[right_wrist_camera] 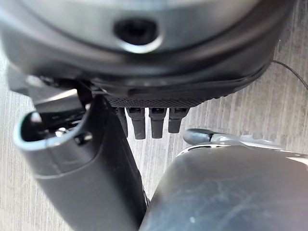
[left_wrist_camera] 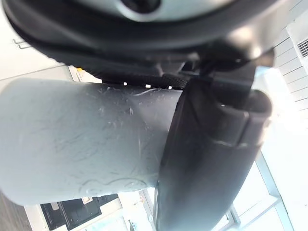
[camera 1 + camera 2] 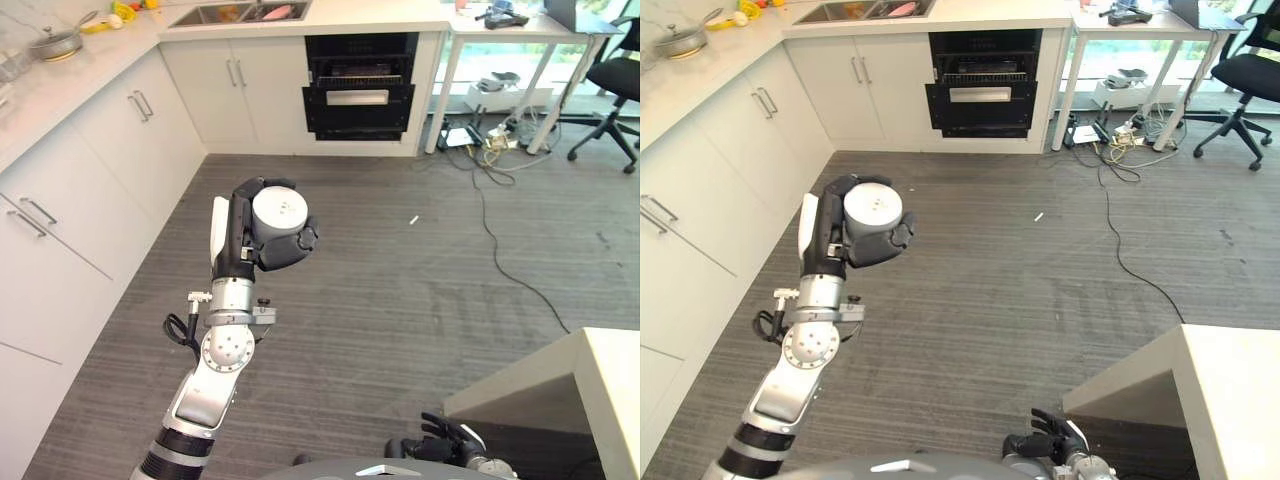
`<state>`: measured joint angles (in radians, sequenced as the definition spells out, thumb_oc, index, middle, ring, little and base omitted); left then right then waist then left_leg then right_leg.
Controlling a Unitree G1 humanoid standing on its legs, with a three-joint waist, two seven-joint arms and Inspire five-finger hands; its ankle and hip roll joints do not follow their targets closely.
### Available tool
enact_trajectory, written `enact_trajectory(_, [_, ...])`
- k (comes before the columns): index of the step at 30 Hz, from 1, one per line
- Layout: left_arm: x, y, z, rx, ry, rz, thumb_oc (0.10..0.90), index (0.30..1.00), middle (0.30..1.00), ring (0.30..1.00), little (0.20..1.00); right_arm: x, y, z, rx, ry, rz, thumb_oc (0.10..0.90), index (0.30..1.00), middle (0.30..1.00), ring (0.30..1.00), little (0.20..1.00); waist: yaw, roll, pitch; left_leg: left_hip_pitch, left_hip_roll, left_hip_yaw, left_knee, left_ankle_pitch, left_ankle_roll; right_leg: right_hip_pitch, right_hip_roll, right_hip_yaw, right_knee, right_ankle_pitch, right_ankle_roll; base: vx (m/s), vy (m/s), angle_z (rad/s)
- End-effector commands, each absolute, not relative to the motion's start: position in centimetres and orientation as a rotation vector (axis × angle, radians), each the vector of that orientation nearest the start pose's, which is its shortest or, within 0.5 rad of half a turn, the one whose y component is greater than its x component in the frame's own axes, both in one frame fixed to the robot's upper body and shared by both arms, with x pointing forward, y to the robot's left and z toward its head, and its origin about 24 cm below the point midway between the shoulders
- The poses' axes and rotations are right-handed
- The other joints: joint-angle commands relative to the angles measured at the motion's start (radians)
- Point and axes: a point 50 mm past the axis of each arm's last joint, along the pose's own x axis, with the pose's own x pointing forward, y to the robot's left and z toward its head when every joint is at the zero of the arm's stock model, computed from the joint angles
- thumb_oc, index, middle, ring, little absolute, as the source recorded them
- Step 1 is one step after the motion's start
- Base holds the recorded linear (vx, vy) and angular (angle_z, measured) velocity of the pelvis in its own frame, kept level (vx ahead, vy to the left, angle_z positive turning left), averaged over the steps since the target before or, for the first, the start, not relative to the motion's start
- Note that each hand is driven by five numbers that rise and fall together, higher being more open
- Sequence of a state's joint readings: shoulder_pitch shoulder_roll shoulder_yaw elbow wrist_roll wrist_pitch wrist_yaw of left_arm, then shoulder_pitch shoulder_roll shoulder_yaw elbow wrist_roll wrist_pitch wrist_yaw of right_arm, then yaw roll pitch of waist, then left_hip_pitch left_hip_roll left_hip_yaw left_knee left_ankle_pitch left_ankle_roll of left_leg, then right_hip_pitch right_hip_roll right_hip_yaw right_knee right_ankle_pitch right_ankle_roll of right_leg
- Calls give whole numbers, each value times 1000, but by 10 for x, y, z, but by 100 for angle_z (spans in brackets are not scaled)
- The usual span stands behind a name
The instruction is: Place the dishes in the dishwasher.
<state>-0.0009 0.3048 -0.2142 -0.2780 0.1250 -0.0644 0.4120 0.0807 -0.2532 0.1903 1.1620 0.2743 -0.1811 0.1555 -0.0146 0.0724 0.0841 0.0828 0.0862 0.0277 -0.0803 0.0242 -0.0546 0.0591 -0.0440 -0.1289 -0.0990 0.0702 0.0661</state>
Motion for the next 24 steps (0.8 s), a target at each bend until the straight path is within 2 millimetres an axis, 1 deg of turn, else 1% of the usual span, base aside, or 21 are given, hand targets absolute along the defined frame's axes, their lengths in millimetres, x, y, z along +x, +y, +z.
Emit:
enact_trajectory(1, [239, 170, 166, 278, -706, 268, 400, 300, 300, 300, 300, 105, -197, -155, -19, 970, 113, 800, 900, 900, 900, 900, -4, -91, -27, -43, -58, 7, -7, 5, -13, 9, 0, 58, 12, -93, 29, -12, -44, 29])
enact_trajectory(2, [239, 170, 166, 278, -706, 268, 400, 300, 300, 300, 300, 105, -197, -155, -19, 970, 113, 800, 900, 900, 900, 900, -4, -91, -27, -43, -58, 7, -7, 5, -13, 9, 0, 58, 12, -93, 29, -22, -73, 50])
enact_trajectory(3, [239, 171, 166, 282, -709, 275, 400, 300, 300, 300, 300, 107, -199, -154, -27, 966, 102, 800, 900, 900, 900, 900, 5, -89, -21, -51, -61, -29, -7, 13, -17, 18, 5, 38, 12, -96, 20, -13, -68, 57])
enact_trajectory(5, [238, 172, 167, 290, -716, 282, 400, 300, 300, 300, 300, 106, -201, -154, -30, 972, 96, 800, 900, 900, 900, 900, 20, -90, -14, -54, -62, -54, -6, 24, -19, 23, 4, 13, 13, -102, 14, -19, -72, 79])
enact_trajectory(7, [239, 173, 169, 277, -724, 290, 400, 300, 300, 300, 300, 103, -203, -155, -43, 989, 97, 800, 900, 900, 900, 900, 40, -96, 15, -94, -75, -86, 51, 21, -26, 28, -4, -29, 17, -102, 9, -48, -69, 73])
enact_trajectory(8, [239, 172, 169, 269, -726, 287, 400, 300, 300, 300, 300, 101, -205, -156, -50, 997, 95, 800, 900, 900, 900, 900, 45, -98, 19, -106, -80, -96, 67, 6, -29, 34, -7, -46, 16, -114, 7, -12, -80, 89])
enact_trajectory(9, [238, 172, 167, 265, -717, 287, 400, 300, 300, 300, 300, 98, -206, -157, -61, 1011, 100, 800, 900, 900, 900, 900, 56, -100, 25, -123, -87, -99, 95, -2, -29, 38, -11, -60, 16, -119, 4, 14, -78, 129])
enact_trajectory(10, [237, 172, 165, 265, -710, 281, 400, 300, 300, 300, 300, 95, -208, -157, -79, 1025, 102, 800, 900, 900, 900, 900, 60, -104, 31, -158, -99, -100, 154, -13, -35, 42, -18, -82, 15, -124, 1, 2, -62, 158])
enact_trajectory(11, [235, 172, 163, 263, -705, 276, 400, 300, 300, 300, 300, 90, -210, -158, -97, 1040, 92, 800, 900, 900, 900, 900, 63, -106, 36, -187, -104, -75, 192, -13, -45, 53, -22, -103, 13, -133, -3, 36, -23, 143])
enact_trajectory(12, [234, 172, 162, 265, -698, 268, 400, 300, 300, 300, 300, 89, -213, -158, -121, 1045, 83, 800, 900, 900, 900, 900, 58, -105, 41, -209, -82, -11, 206, 4, -58, 64, -27, -128, 12, -143, -4, 34, -1, 80])
enact_trajectory(13, [234, 172, 162, 265, -698, 268, 400, 300, 300, 300, 300, 89, -213, -158, -121, 1045, 83, 800, 900, 900, 900, 900, 58, -105, 41, -209, -82, -11, 206, 4, -58, 64, -27, -128, 12, -143, -4, 51, 44, 79])
enact_trajectory(15, [236, 171, 153, 275, -657, 250, 400, 300, 300, 300, 300, 89, -219, -159, -170, 1064, 50, 800, 900, 900, 900, 900, 54, -106, 40, -249, -10, 139, 152, 56, -61, 80, -41, -169, 12, -164, 10, 184, 109, 93])
enact_trajectory(16, [234, 173, 148, 290, -632, 253, 400, 300, 300, 300, 300, 91, -219, -159, -155, 1062, 23, 800, 900, 900, 900, 900, 76, -114, 31, -286, 8, 149, 64, 65, -54, 97, -56, -176, 12, -172, 30, 375, 155, 100])
enact_trajectory(17, [234, 176, 146, 304, -623, 265, 400, 300, 300, 300, 300, 94, -218, -159, -143, 1054, 22, 800, 900, 900, 900, 900, 84, -118, 32, -311, 30, 144, 30, 73, -64, 110, -64, -176, 12, -179, 42, 326, 111, 85])
enact_trajectory(18, [234, 176, 146, 305, -622, 265, 400, 300, 300, 300, 300, 94, -218, -159, -142, 1055, 22, 800, 900, 900, 900, 900, 84, -120, 30, -308, 28, 145, 23, 76, -65, 110, -66, -175, 12, -181, 43, 323, 161, 32])
enact_trajectory(19, [231, 179, 144, 306, -613, 278, 400, 300, 300, 300, 300, 94, -219, -159, -151, 1065, 25, 800, 900, 900, 900, 900, 89, -118, 21, -333, 66, 141, 3, 95, -84, 131, -75, -167, 12, -194, 60, 215, 113, 7])
enact_trajectory(20, [231, 179, 144, 306, -613, 278, 400, 300, 300, 300, 300, 93, -219, -159, -152, 1066, 26, 800, 900, 900, 900, 900, 90, -117, 20, -333, 67, 142, 2, 96, -86, 130, -74, -165, 12, -194, 59, 464, 285, -20])
enact_trajectory(21, [228, 184, 140, 303, -593, 300, 400, 300, 300, 300, 300, 93, -219, -160, -180, 1080, 44, 800, 900, 900, 900, 900, 100, -108, 1, -322, 84, 122, -1, 116, -96, 159, -76, -139, 12, -214, 73, 365, 223, -43])
enact_trajectory(22, [227, 183, 140, 303, -598, 298, 400, 300, 300, 300, 300, 89, -217, -161, -181, 1090, 41, 800, 900, 900, 900, 900, 108, -107, -5, -316, 91, 124, 2, 142, -101, 177, -82, -136, 12, -222, 83, 458, 293, -51])
enact_trajectory(23, [228, 183, 141, 304, -598, 293, 400, 300, 300, 300, 300, 88, -215, -162, -176, 1092, 40, 800, 900, 900, 900, 900, 107, -110, -11, -306, 86, 126, 0, 157, -95, 185, -88, -131, 12, -218, 86, 200, 123, -34])
enact_trajectory(24, [228, 183, 141, 304, -598, 293, 400, 300, 300, 300, 300, 88, -215, -162, -176, 1092, 40, 800, 900, 900, 900, 900, 107, -110, -11, -306, 86, 126, 0, 157, -95, 185, -88, -131, 12, -218, 86, 200, 146, -48])
